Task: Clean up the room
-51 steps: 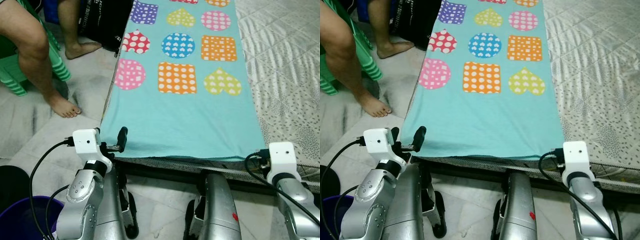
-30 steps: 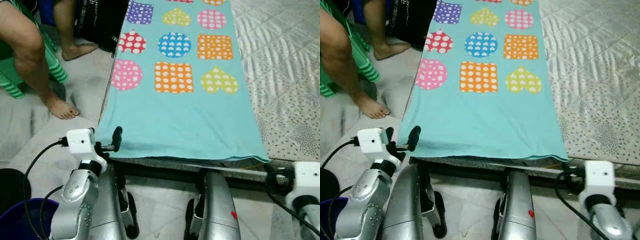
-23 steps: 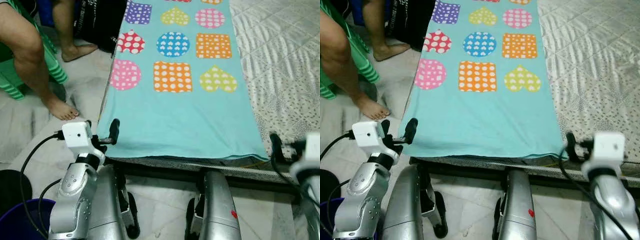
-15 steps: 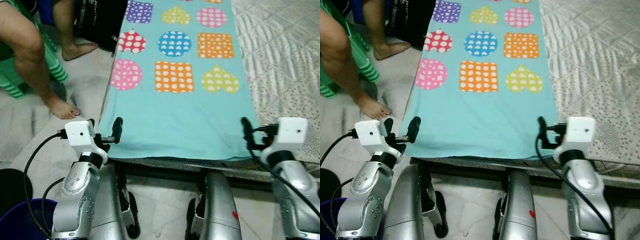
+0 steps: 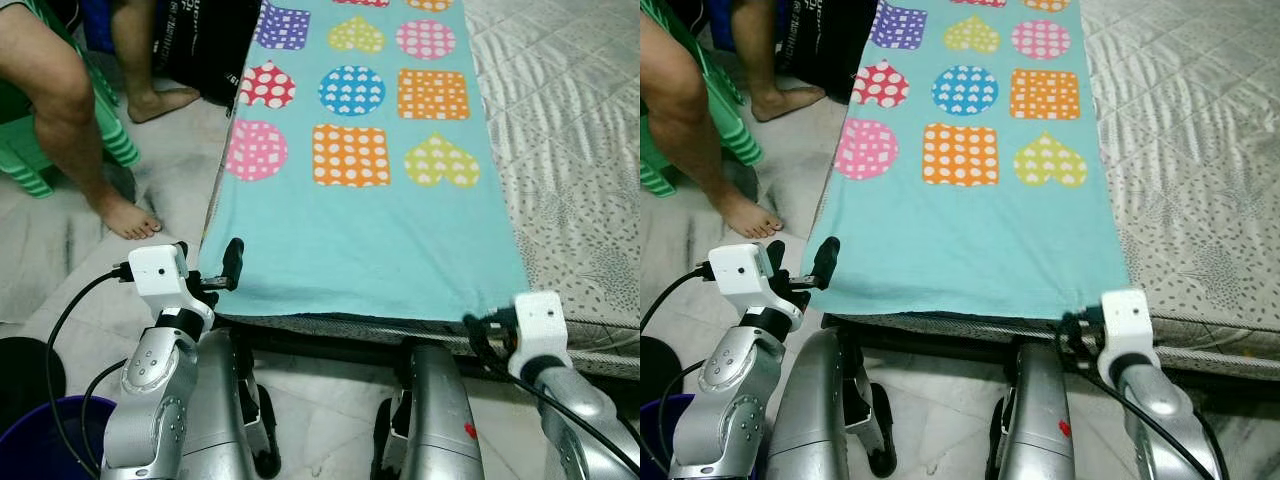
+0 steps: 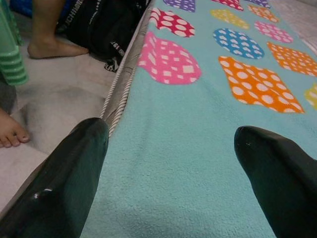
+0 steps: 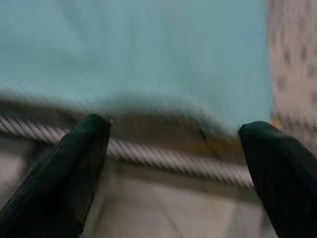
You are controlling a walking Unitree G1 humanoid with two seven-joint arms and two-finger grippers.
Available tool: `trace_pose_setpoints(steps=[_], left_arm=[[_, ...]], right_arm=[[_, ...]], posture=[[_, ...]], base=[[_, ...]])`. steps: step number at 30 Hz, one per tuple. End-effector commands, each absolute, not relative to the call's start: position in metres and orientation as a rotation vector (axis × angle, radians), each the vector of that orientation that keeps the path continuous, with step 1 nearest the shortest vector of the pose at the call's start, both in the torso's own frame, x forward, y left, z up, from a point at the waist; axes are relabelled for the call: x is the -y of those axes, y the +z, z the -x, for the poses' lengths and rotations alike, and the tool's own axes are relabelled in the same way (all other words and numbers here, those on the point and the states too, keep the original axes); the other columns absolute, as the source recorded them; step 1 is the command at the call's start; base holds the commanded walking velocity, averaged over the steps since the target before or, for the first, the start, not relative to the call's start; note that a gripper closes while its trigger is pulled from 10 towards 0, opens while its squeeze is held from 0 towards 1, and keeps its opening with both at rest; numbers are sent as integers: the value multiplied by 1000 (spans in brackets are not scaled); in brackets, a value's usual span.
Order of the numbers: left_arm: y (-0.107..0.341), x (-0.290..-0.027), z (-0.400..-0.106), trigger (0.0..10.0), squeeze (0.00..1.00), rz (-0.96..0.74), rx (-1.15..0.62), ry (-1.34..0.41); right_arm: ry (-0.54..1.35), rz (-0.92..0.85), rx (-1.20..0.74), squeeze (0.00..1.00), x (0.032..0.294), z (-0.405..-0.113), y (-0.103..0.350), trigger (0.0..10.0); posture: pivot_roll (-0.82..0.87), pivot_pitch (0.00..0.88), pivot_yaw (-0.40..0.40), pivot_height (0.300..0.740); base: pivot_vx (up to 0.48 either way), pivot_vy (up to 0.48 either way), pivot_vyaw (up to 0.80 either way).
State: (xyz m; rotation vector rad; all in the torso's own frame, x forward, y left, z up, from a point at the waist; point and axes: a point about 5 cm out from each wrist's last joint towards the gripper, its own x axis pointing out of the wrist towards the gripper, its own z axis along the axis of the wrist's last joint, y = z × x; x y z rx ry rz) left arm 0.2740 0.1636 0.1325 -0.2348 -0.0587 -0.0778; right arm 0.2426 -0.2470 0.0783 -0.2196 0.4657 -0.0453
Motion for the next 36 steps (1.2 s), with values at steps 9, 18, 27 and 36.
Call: trace_pose_setpoints(steps=[9, 18, 27, 36], left_arm=[[132, -165, -272, 10000, 0, 236, 53, -79], [131, -167, -271, 10000, 0, 230, 53, -66], [132, -171, -272, 10000, 0, 213, 65, -40], [128, -170, -270, 10000, 0, 236, 69, -20]], right_arm=[[-94, 374, -567, 1000, 274, -235, 68, 10000], [-359, 491, -384, 973, 305, -260, 105, 10000], [-464, 354, -104, 961, 298, -284, 148, 10000], [-213, 10, 64, 39, 226, -302, 161, 10000]], posture=[[-6, 268, 13, 544], [7, 246, 17, 544], [19, 228, 27, 544], [35, 165, 39, 544]], base=[[0, 0, 0], [0, 0, 0], [0, 0, 0], [0, 0, 0]])
